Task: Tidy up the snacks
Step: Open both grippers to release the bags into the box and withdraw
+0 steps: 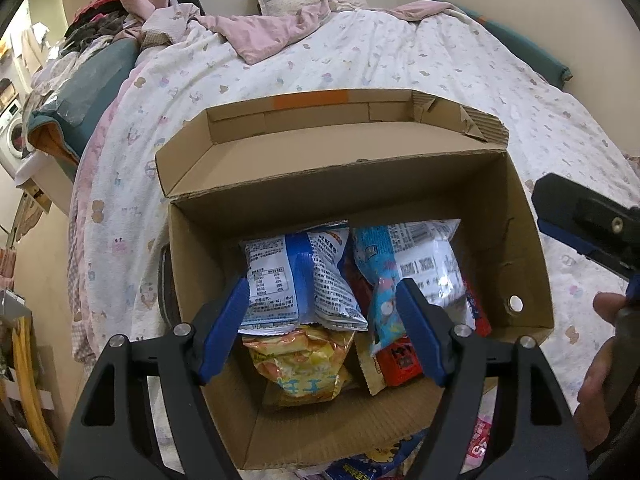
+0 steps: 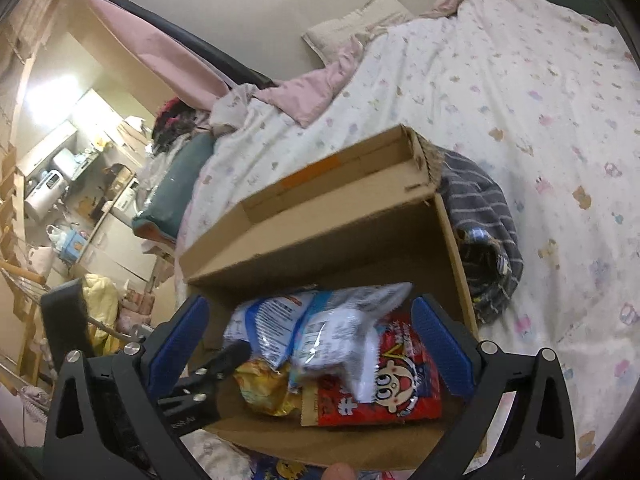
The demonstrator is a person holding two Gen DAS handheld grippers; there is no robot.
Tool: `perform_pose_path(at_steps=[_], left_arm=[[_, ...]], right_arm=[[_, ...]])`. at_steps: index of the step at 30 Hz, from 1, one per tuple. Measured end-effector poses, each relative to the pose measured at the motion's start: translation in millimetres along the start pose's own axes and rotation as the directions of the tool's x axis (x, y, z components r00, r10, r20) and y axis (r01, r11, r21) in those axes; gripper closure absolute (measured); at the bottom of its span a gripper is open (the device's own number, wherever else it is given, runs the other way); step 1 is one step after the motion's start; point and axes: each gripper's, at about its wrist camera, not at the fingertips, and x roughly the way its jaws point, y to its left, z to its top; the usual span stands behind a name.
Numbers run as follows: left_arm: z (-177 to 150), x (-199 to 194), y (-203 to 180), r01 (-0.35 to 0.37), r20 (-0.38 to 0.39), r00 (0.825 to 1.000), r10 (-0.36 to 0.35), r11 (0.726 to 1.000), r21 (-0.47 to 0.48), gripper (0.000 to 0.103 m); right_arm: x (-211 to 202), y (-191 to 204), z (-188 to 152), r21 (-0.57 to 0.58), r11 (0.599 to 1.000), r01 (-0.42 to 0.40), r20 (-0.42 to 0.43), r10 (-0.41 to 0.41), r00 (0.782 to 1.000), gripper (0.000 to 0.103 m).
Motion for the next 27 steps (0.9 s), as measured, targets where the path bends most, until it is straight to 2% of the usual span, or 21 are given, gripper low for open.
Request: perform_pose_path(at_steps=[18, 27], left_arm=[[-18, -33, 8, -0.005, 0.017, 1.000, 0.005, 0.999, -0.038, 0.030], [-43, -54, 14, 0.013, 0.013, 1.000, -0.013, 0.998, -0.054, 0.030]], right_arm=[[-25, 10, -11, 0.000, 1.000, -0.025, 0.009, 0.025, 1.000, 0.000], [-42, 15, -23, -0.016, 0.999, -0.028, 0.011, 0.029, 1.000, 0.000]])
